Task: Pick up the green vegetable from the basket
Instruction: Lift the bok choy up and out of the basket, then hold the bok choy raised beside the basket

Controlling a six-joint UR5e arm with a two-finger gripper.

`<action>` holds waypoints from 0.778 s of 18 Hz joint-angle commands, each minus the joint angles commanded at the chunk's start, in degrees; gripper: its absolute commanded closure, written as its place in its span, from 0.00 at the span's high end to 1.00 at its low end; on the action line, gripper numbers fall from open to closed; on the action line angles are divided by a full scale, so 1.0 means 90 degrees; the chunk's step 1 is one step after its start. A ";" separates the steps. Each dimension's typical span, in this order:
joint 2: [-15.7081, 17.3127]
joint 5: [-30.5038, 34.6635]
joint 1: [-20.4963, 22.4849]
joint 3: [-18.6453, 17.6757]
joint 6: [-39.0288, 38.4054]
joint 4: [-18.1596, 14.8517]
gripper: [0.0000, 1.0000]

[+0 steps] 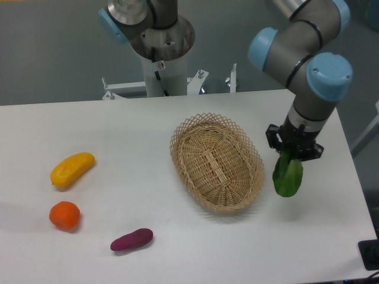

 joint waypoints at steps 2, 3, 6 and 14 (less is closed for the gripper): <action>-0.0010 0.0019 0.0000 0.0000 0.0000 0.0000 0.03; -0.0039 0.0020 0.0000 0.0010 0.0000 0.0000 0.04; -0.0058 0.0029 -0.0010 0.0078 0.0000 0.0010 0.06; -0.0088 0.0166 -0.0029 0.0108 0.0371 -0.0010 0.07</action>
